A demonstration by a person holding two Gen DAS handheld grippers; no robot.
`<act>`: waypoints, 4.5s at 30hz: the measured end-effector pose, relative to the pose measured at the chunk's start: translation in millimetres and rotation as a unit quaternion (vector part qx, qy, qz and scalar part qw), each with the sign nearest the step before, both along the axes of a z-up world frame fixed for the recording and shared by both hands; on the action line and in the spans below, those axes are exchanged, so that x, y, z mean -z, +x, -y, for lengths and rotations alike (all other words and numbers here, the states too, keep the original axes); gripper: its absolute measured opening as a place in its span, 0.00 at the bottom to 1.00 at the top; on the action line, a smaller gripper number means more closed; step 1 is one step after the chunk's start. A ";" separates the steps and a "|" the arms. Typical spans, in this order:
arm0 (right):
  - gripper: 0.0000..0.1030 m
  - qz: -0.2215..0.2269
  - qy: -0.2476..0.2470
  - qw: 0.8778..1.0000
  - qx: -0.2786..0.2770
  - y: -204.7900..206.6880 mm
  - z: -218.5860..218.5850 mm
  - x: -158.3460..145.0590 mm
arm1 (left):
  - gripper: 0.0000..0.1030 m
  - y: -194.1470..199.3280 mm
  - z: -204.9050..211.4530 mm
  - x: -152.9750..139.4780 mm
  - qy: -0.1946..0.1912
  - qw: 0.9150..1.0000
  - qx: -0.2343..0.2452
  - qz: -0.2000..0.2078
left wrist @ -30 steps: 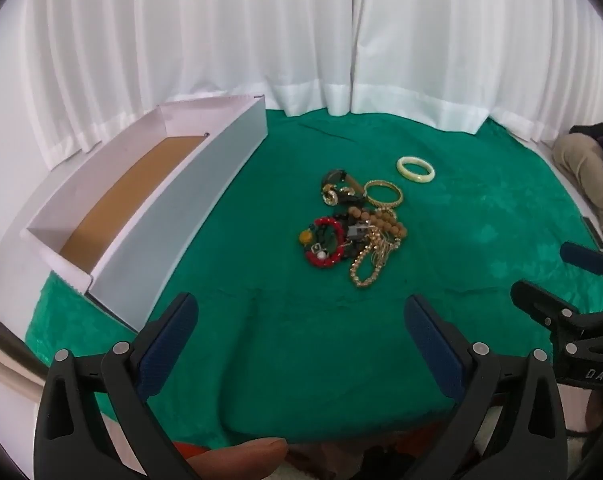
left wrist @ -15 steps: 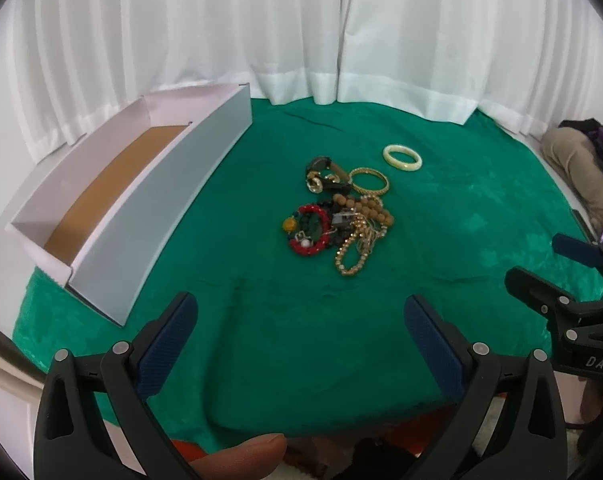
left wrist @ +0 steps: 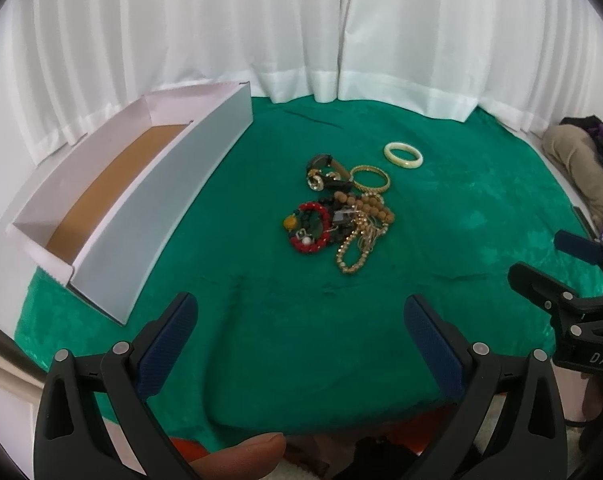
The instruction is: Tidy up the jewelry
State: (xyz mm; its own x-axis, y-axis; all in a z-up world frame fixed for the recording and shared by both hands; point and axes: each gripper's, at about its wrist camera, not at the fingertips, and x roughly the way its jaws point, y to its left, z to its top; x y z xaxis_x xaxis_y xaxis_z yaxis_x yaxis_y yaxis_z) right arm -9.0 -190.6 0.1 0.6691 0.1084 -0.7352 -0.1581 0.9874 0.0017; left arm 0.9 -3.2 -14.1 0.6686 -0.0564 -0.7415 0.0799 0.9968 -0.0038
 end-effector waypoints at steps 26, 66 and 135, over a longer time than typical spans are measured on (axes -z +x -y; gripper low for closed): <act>0.95 -0.005 0.004 1.000 0.000 -0.4 0.0 4.0 | 1.00 2.9 -0.6 6.2 -0.005 1.000 0.008 -0.011; 0.95 -0.022 0.013 1.000 0.001 5.5 6.3 14.9 | 1.00 9.6 10.0 9.9 0.001 0.999 0.027 -0.027; 0.95 -0.106 0.076 0.989 0.069 77.2 70.1 66.2 | 0.27 190.6 -3.0 111.1 0.028 0.983 0.152 -0.102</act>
